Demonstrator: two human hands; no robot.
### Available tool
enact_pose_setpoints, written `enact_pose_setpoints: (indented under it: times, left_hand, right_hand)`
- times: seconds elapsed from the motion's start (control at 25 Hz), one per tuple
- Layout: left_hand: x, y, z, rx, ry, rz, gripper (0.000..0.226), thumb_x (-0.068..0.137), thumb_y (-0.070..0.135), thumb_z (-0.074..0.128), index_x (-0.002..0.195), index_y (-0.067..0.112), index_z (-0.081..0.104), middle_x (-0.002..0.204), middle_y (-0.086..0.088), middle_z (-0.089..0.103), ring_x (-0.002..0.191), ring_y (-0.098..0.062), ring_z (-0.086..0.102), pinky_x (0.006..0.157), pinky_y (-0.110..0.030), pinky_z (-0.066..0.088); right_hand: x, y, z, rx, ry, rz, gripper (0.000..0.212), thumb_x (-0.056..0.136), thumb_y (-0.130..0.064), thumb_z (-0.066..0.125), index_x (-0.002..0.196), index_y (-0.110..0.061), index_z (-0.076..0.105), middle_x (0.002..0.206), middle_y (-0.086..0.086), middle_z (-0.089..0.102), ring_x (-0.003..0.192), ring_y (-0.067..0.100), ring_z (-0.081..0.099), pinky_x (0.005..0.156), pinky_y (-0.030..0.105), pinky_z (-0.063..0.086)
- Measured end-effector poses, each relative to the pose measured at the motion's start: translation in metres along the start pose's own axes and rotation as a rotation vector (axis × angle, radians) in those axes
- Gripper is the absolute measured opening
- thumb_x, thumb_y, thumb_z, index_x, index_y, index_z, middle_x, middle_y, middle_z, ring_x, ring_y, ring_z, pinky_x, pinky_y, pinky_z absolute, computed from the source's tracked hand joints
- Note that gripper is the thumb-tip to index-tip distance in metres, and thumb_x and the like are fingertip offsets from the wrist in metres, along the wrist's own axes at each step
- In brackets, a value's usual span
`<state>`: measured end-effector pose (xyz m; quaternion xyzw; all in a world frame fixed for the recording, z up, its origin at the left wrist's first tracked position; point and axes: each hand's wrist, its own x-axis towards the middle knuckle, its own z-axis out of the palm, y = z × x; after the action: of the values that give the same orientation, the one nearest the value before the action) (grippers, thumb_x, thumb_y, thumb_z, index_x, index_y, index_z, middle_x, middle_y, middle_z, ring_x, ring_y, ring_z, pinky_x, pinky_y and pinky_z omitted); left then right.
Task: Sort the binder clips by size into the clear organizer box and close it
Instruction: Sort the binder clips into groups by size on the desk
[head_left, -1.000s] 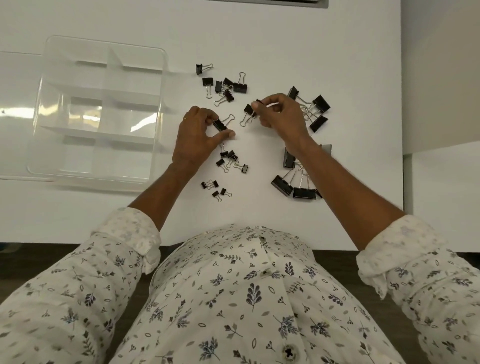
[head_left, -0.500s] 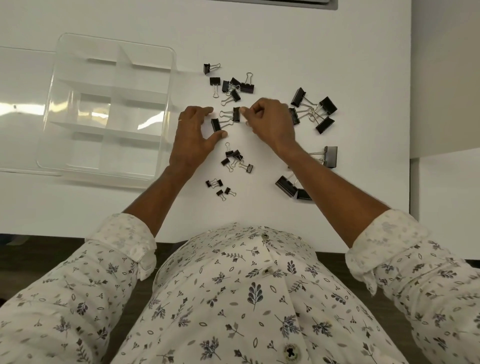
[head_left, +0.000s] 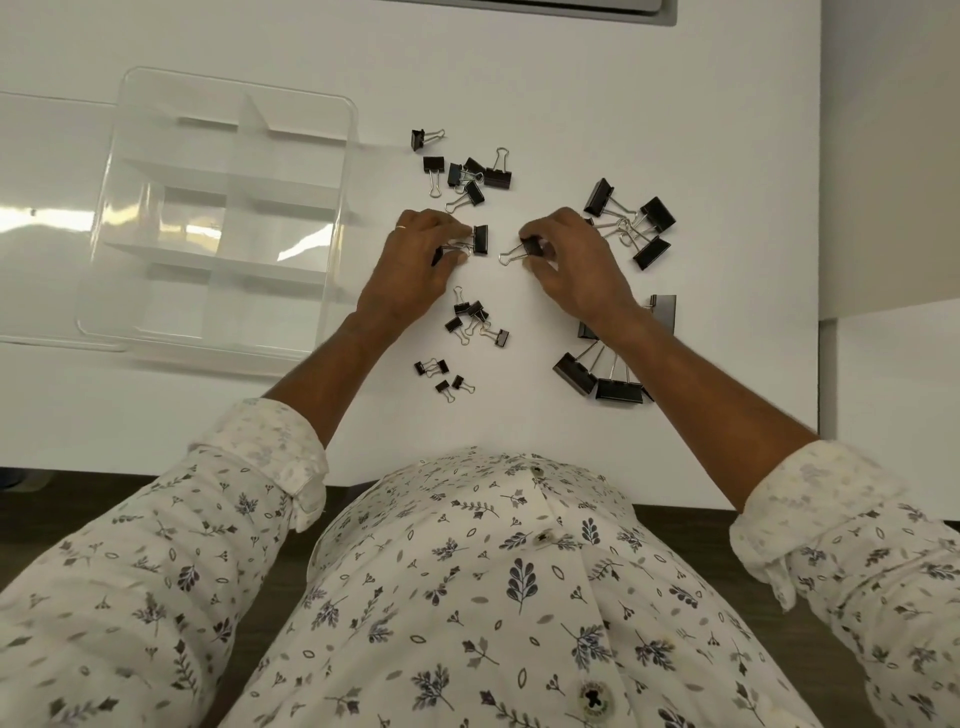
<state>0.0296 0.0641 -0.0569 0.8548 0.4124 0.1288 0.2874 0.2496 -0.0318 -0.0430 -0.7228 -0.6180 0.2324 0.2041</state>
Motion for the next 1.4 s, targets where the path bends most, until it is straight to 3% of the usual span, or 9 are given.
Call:
enact_pose_setpoints:
  times: [0.08,0.2,0.32,0.44,0.56,0.72,0.88,1.16,1.4]
  left_hand:
    - [-0.002,0.0,0.001,-0.022,-0.008,0.013,0.03,0.1,0.024,0.063,0.128,0.014,0.069,0.125,-0.005,0.064,0.121,-0.024,0.05,0.099,-0.021,0.037]
    - [-0.002,0.002,0.003,-0.039,-0.009,0.011,0.03,0.1,0.024,0.062,0.128,0.013,0.069,0.125,-0.005,0.064,0.121,-0.024,0.05,0.099,-0.018,0.034]
    - [-0.003,0.003,0.004,-0.048,0.021,0.003,0.031,0.101,0.017,0.058,0.129,0.01,0.068,0.126,-0.008,0.064,0.121,-0.026,0.052,0.1,-0.017,0.035]
    - [-0.007,0.004,0.003,-0.076,0.047,-0.001,0.036,0.101,0.004,0.047,0.133,0.008,0.064,0.128,-0.011,0.064,0.121,-0.026,0.055,0.103,-0.022,0.041]
    - [-0.012,0.004,0.0,-0.11,0.069,0.015,0.032,0.104,0.013,0.051,0.133,0.008,0.063,0.127,-0.01,0.065,0.119,-0.023,0.056,0.103,-0.032,0.047]
    - [-0.013,0.005,0.001,-0.146,-0.002,-0.035,0.053,0.094,0.039,0.072,0.138,0.015,0.058,0.138,-0.003,0.056,0.129,-0.016,0.047,0.107,-0.022,0.04]
    - [-0.002,0.005,0.002,-0.095,0.004,-0.018,0.053,0.092,0.032,0.074,0.139,0.011,0.059,0.134,-0.006,0.061,0.129,-0.024,0.048,0.108,-0.03,0.042]
    - [0.0,-0.002,0.003,-0.109,0.045,0.006,0.049,0.096,0.029,0.069,0.141,0.013,0.058,0.128,-0.003,0.066,0.123,-0.022,0.051,0.104,-0.022,0.039]
    - [-0.008,-0.005,0.005,-0.185,0.009,-0.039,0.068,0.093,0.034,0.073,0.153,0.023,0.042,0.131,0.006,0.065,0.123,-0.013,0.05,0.102,-0.021,0.042]
  right_hand:
    - [-0.004,0.0,0.002,0.042,0.044,0.037,0.027,0.092,-0.018,0.071,0.119,-0.013,0.07,0.108,0.008,0.063,0.09,0.018,0.062,0.087,0.035,0.056]
    - [-0.006,-0.011,0.005,0.098,0.109,0.059,0.02,0.092,-0.015,0.067,0.111,-0.013,0.073,0.104,0.007,0.067,0.08,0.007,0.058,0.078,0.007,0.046]
    - [-0.005,-0.028,0.014,0.135,0.141,0.051,0.016,0.091,-0.013,0.068,0.106,-0.01,0.072,0.101,0.003,0.064,0.072,-0.003,0.053,0.072,-0.001,0.039]
    - [-0.003,-0.036,0.025,0.115,0.118,0.111,0.02,0.09,-0.024,0.076,0.104,-0.012,0.067,0.1,-0.003,0.06,0.077,0.001,0.051,0.074,0.009,0.043]
    - [0.007,-0.039,0.021,0.137,0.165,0.055,0.027,0.089,-0.033,0.077,0.102,-0.012,0.066,0.098,0.0,0.061,0.078,0.006,0.056,0.07,0.016,0.047]
    - [0.043,-0.037,0.003,0.062,0.232,-0.074,0.031,0.097,-0.005,0.056,0.126,-0.009,0.065,0.124,0.008,0.062,0.103,0.013,0.063,0.091,0.028,0.055]
    - [0.069,-0.021,-0.004,-0.18,0.025,-0.041,0.046,0.098,0.002,0.049,0.14,-0.011,0.059,0.139,0.014,0.056,0.123,0.034,0.055,0.102,0.041,0.048]
    - [0.053,-0.013,-0.004,-0.144,0.038,0.041,0.032,0.092,-0.031,0.07,0.111,-0.007,0.062,0.113,0.012,0.061,0.104,0.028,0.055,0.086,0.038,0.047]
    - [0.034,-0.026,-0.001,0.095,0.169,0.043,0.023,0.084,-0.021,0.071,0.1,-0.009,0.061,0.106,0.006,0.059,0.084,0.024,0.062,0.077,0.039,0.054]
